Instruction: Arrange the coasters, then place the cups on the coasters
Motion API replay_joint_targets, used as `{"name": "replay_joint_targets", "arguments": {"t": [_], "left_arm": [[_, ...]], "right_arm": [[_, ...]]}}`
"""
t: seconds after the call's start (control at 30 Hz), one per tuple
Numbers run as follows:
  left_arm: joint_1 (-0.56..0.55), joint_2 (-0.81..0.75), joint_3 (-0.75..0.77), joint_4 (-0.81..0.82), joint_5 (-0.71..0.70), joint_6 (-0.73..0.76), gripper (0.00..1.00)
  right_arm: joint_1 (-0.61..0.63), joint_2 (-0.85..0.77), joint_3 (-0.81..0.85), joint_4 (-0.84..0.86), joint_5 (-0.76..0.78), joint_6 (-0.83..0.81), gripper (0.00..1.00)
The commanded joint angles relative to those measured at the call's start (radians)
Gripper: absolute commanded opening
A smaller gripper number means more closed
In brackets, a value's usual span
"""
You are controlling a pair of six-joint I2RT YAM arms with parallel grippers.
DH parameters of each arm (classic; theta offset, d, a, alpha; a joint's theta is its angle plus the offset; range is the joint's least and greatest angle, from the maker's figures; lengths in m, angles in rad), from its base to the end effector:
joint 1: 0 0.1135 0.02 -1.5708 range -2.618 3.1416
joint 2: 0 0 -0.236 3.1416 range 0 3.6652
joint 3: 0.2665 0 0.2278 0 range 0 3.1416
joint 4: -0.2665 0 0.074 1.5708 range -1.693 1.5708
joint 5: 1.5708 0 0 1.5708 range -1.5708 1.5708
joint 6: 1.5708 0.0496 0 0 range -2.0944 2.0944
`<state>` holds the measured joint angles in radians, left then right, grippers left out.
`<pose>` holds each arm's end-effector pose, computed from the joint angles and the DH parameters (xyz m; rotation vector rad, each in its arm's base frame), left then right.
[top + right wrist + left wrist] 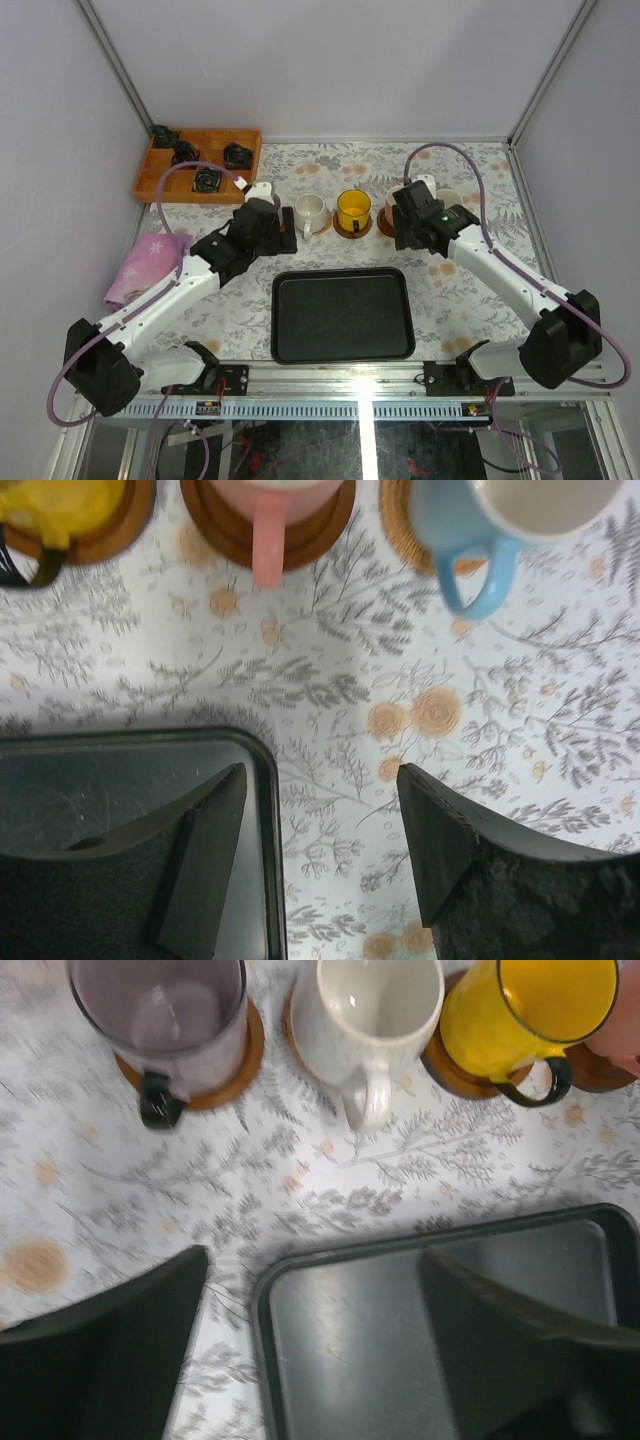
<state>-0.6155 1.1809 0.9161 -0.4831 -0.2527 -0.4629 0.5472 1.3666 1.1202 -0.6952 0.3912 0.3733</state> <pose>0.2093 -0.1328 0.2492 0.0482 2.3034 -0.2646 0.2408 0.1246 0.2523 -0.0545 2.4159 -0.0795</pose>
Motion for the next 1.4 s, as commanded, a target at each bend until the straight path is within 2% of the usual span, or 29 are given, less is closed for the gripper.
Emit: {"name": "replay_joint_targets", "arguments": {"t": [0.0, 0.03, 0.17, 0.37, 0.43, 0.5, 0.57, 0.83, 1.07, 1.37], "left_arm": [[-0.002, 0.025, 0.105, 0.016, -0.12, 0.077, 0.95], [-0.001, 0.031, 0.117, 0.019, -0.151, 0.082, 1.0], [0.046, 0.039, 0.138, 0.044, -0.223, 0.1, 1.0], [0.245, 0.036, 0.154, 0.058, -0.217, 0.108, 1.0], [0.333, 0.039, 0.172, 0.061, -0.238, 0.092, 1.0], [0.402, 0.051, 0.197, 0.054, -0.244, 0.083, 1.0], [0.436, 0.066, 0.227, 0.042, -0.253, 0.092, 1.0], [0.439, 0.041, 0.211, 0.063, -0.445, 0.094, 1.0], [0.44, -0.015, 0.144, 0.112, -0.452, 0.089, 1.0], [0.439, 0.01, 0.148, 0.101, -0.512, 0.081, 1.0]], "right_arm": [[-0.03, -0.026, 0.067, 0.037, 0.129, -0.017, 0.71], [-0.051, -0.028, 0.065, 0.065, 0.126, -0.016, 0.72], [-0.214, -0.07, 0.018, 0.163, 0.049, -0.012, 0.74], [-0.485, -0.145, -0.025, 0.282, -0.032, -0.005, 0.77], [-0.564, -0.171, -0.033, 0.319, -0.05, 0.019, 0.81], [-0.635, -0.191, -0.037, 0.348, -0.059, 0.053, 0.92], [-0.651, -0.207, -0.036, 0.357, -0.04, 0.062, 1.0], [-0.652, -0.31, -0.084, 0.395, 0.076, 0.035, 0.99], [-0.652, -0.324, -0.084, 0.395, 0.08, 0.024, 0.99], [-0.652, -0.323, -0.097, 0.391, 0.109, 0.018, 0.99]]}}
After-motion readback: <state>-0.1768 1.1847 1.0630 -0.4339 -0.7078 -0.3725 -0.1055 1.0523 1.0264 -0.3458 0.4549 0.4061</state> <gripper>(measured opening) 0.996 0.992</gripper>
